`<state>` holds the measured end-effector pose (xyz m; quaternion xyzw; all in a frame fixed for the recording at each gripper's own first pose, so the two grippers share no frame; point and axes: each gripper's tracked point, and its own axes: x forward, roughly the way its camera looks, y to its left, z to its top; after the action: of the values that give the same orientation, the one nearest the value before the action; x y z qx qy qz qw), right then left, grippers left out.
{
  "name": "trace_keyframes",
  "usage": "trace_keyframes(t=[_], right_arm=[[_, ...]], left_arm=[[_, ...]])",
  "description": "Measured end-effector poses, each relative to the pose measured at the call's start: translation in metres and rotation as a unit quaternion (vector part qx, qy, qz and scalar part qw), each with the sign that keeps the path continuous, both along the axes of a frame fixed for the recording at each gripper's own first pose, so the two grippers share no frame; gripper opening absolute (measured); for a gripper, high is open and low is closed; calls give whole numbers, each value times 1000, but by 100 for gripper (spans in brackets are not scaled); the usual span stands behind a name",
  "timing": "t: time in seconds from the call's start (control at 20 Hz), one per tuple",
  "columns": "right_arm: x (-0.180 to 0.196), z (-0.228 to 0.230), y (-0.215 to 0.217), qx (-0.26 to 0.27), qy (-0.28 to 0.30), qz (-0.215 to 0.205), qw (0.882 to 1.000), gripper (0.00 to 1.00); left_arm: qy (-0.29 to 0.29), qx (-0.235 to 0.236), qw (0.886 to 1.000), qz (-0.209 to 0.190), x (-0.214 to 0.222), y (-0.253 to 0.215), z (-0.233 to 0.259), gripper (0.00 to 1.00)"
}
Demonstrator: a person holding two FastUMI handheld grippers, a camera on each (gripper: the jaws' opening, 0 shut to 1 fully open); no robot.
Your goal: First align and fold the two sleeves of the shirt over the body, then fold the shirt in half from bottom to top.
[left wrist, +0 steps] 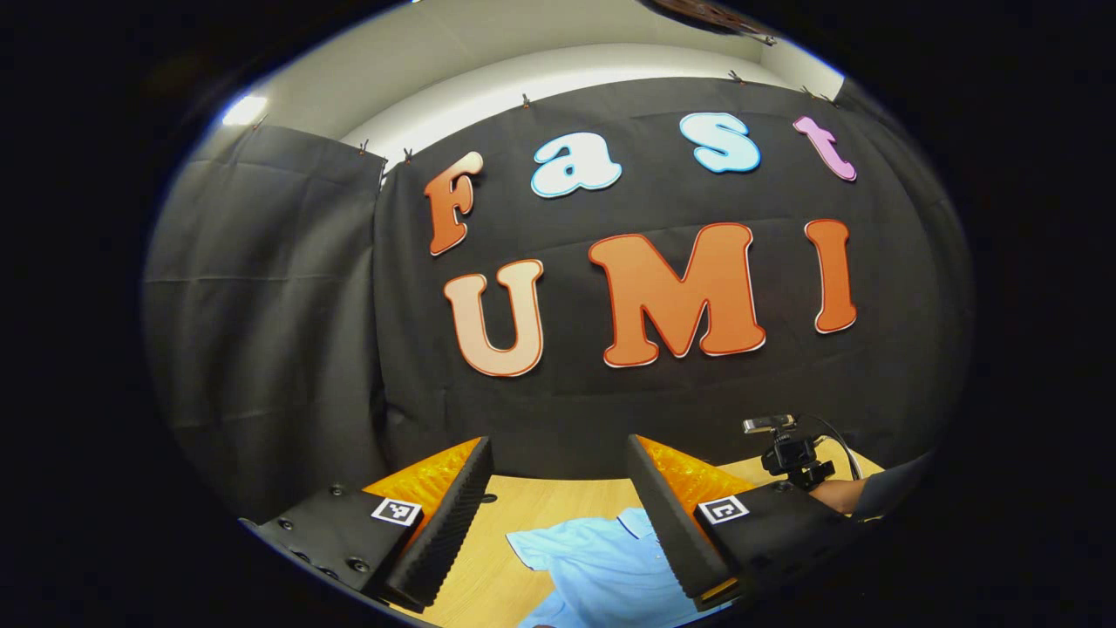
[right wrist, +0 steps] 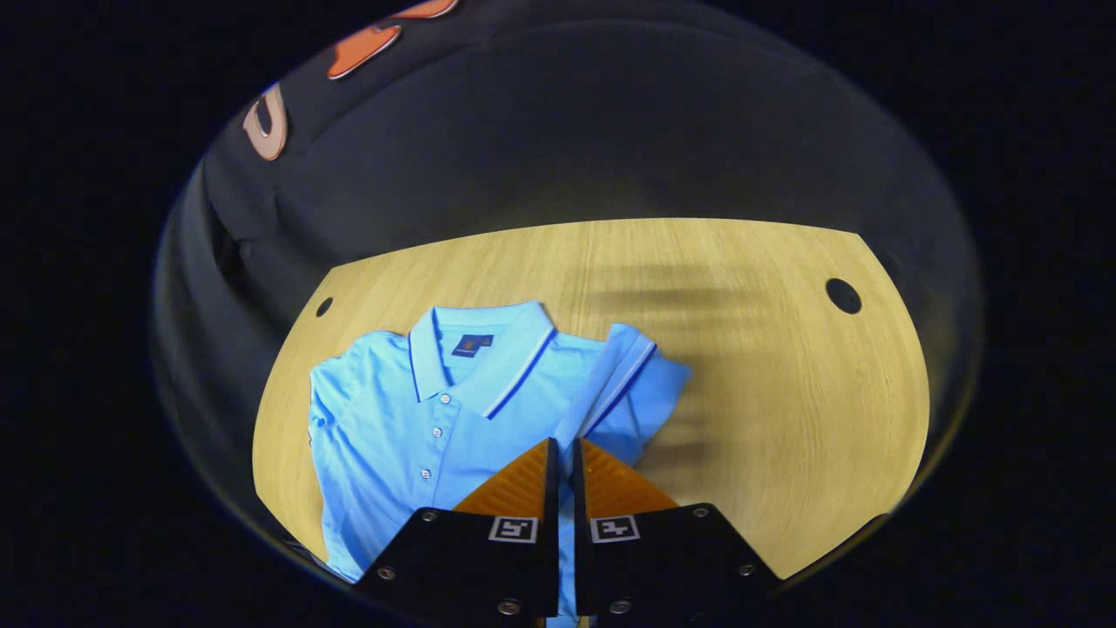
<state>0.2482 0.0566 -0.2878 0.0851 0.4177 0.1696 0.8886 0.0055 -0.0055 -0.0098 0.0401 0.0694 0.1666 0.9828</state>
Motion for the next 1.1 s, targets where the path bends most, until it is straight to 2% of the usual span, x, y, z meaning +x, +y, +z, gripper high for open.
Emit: trace_keyframes(t=[0.1,0.3,0.4,0.5,0.6,0.75,0.85,1.1], right_arm=[[-5,2,18,1,-3,23,1000,8],[-18,7,42,-7,-12,54,998,13],[-23,15,45,-11,-18,54,998,21],[-27,27,38,-23,-32,44,998,27],[-32,39,28,-37,-47,31,998,38],[-42,60,10,-44,-74,-8,996,67],[-51,73,0,-39,-82,-33,995,77],[-78,93,-22,-45,-103,-84,990,88]], left_arm=[[6,-9,1000,12,-3,13,-8,100],[54,-67,996,35,-3,44,-53,100],[69,-98,992,35,0,59,-69,100],[91,-129,987,25,6,72,-92,100],[111,-165,980,10,12,85,-116,99],[140,-201,969,-18,30,104,-149,97],[162,-218,962,-39,45,115,-169,97],[236,-246,939,-54,68,141,-228,97]])
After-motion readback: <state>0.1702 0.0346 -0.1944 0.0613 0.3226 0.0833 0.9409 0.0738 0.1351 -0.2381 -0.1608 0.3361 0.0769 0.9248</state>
